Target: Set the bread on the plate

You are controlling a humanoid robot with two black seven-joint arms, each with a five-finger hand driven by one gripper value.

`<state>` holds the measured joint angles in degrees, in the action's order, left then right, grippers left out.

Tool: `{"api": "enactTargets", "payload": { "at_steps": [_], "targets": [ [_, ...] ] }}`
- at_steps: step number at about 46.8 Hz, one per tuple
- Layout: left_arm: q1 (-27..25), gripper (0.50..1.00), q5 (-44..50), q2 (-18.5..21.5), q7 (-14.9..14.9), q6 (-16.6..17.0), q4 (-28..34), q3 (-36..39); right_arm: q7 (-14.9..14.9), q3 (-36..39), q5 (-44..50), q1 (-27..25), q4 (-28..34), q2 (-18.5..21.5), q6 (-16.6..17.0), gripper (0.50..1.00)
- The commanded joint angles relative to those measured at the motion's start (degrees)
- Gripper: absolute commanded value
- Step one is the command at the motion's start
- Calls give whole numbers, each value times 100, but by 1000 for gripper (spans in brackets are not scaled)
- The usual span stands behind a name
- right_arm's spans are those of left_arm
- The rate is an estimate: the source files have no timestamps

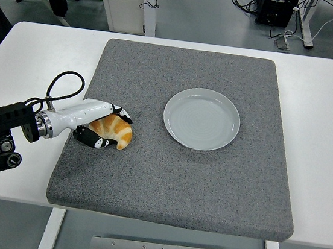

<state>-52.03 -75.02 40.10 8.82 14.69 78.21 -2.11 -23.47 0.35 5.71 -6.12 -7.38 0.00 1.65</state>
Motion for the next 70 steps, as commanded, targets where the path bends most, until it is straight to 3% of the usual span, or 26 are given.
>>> {"api": "enactTargets", "payload": {
  "at_steps": [1,16,30,41,47,59,70],
  "targets": [
    [-35,584,48,-2,-3,-1,1,-35,0,0,0,6,0,0,-7,1000],
    [-237,578,207,42,-30,-18,1,-351,0,0,0,-3,0,0,2,1000],
    [-984,578,329,226,14,-97,1,-457,0,0,0,6,0,0,2,1000],
    [-1248,583,435,218,23,-580,-157,-878,0,0,0,6,0,0,2,1000],
    [-1310,590,418,147,40,-1046,-473,-1300,0,0,0,6,0,0,-7,1000],
    [-1318,608,383,-582,67,-1846,-1141,-1968,0,0,0,-3,0,0,2,1000],
    [-1327,619,260,-1162,58,-1926,-1150,-2048,0,0,0,6,0,0,2,1000]
  ]
}}
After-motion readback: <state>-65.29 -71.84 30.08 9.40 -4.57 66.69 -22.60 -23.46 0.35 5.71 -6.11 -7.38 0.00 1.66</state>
